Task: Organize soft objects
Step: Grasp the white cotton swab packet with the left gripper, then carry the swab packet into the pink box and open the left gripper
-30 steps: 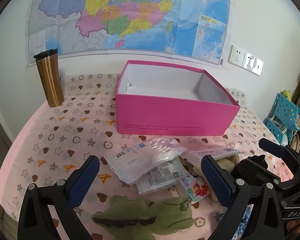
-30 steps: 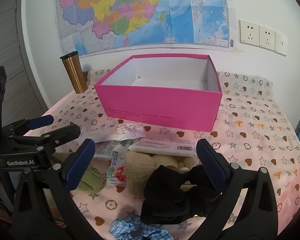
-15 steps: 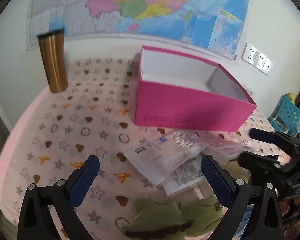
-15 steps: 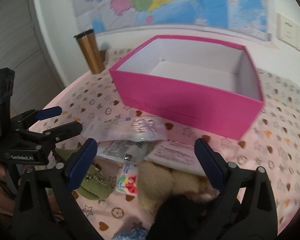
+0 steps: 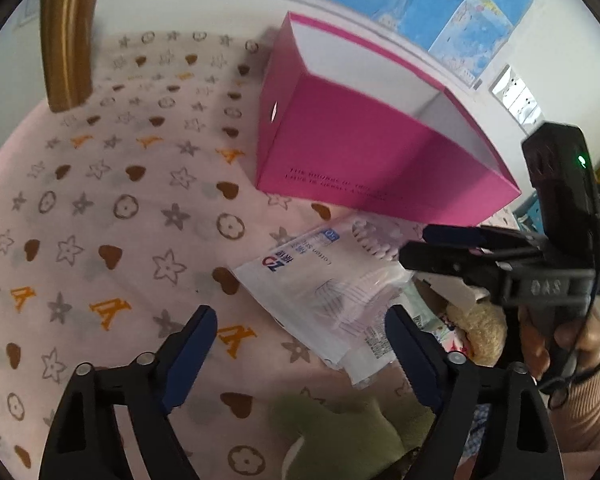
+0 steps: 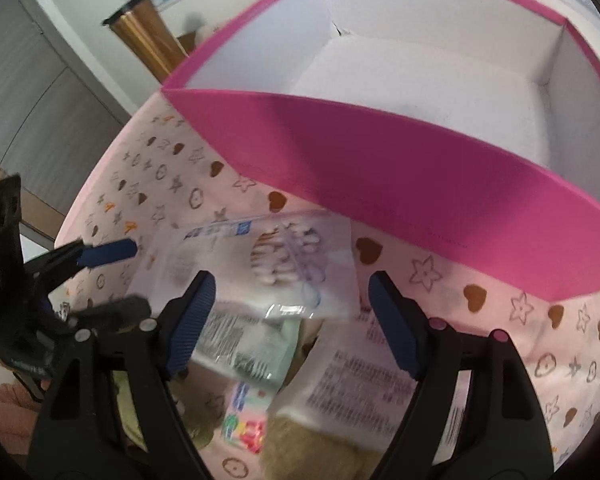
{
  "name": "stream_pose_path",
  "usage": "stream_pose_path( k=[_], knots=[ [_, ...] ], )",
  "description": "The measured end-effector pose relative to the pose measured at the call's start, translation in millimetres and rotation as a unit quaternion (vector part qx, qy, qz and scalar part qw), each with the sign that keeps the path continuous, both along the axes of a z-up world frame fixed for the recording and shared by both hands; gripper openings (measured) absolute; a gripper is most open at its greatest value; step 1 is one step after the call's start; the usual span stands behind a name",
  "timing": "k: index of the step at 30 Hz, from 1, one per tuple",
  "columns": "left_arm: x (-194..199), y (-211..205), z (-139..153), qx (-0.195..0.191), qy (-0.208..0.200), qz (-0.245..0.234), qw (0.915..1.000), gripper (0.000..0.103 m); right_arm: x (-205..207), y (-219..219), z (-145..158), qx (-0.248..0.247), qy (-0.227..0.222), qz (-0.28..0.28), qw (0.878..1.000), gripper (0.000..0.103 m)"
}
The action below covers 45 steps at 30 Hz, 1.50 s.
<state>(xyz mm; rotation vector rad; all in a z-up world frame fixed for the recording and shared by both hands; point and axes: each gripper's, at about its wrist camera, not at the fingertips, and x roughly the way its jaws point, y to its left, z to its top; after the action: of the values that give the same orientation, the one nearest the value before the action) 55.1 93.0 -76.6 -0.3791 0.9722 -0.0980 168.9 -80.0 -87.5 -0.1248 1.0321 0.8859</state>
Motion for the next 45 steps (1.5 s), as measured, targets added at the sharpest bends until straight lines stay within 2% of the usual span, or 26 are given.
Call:
stream_pose_path(
  k=[2,7,9,11,14,17,19,20,23,27,33,41,45],
  knots=[
    [4.2,1.2,-3.8,-0.005,0.012,-0.007,0.9999,0.079,8.5,5.4,-5.8,-0.009,0.014,0.000,1.000,0.080],
    [10.1,2.4,-15.0,-0.027,0.033,-0.027,0.9987,0.078,18.0,16.3,-20.8,-0.025,0.035,0.004,0.999,0.081],
    [12.7,1.9,-19.0,-0.031,0.038,-0.032,0.9983,0.073,18.9,18.0,-19.1,-0.024,0.034,0.011,0.999,0.081],
    [14.9,1.1,-20.0,-0.034,0.038,-0.038,0.9980,0.059,19.4,20.8,-19.7,-0.021,0.032,0.019,0.999,0.081],
    [20.5,0.8,-21.6,-0.029,0.043,-0.038,0.9979,0.047,16.4,24.5,-20.6,-0.021,0.020,0.025,0.999,0.063],
    [24.5,5.0,-22.5,-0.020,0.045,-0.029,0.9984,0.043,19.6,15.4,-20.0,-0.003,0.025,0.020,0.999,0.050],
    [24.1,8.6,-22.2,-0.023,0.044,-0.024,0.9985,0.043,20.7,9.1,-18.5,0.010,0.028,0.018,0.999,0.032],
    [23.9,10.3,-21.7,-0.026,0.041,-0.022,0.9986,0.043,20.6,6.6,-17.8,0.018,0.032,0.021,0.999,0.020],
    [22.5,12.7,-20.0,-0.032,0.032,-0.022,0.9987,0.043,16.0,5.2,-17.9,0.025,0.032,0.030,0.999,0.014],
    [19.5,15.6,-14.3,-0.028,0.021,-0.016,0.9993,0.043,8.7,1.1,-13.6,0.039,0.024,0.036,0.998,0.010],
    [11.0,19.0,0.1,-0.039,0.002,-0.019,0.9991,0.043,-6.7,-16.0,9.6,0.090,0.005,0.045,0.995,0.009],
    [9.8,3.6,61.4,-0.008,-0.067,-0.042,0.9969,0.043,-21.4,-50.5,55.9,0.145,-0.041,0.038,0.988,0.009],
    [25.9,-7.1,94.2,0.021,-0.097,-0.053,0.9936,0.043,-22.3,-66.1,85.1,0.171,-0.073,0.030,0.982,0.009]
  ],
)
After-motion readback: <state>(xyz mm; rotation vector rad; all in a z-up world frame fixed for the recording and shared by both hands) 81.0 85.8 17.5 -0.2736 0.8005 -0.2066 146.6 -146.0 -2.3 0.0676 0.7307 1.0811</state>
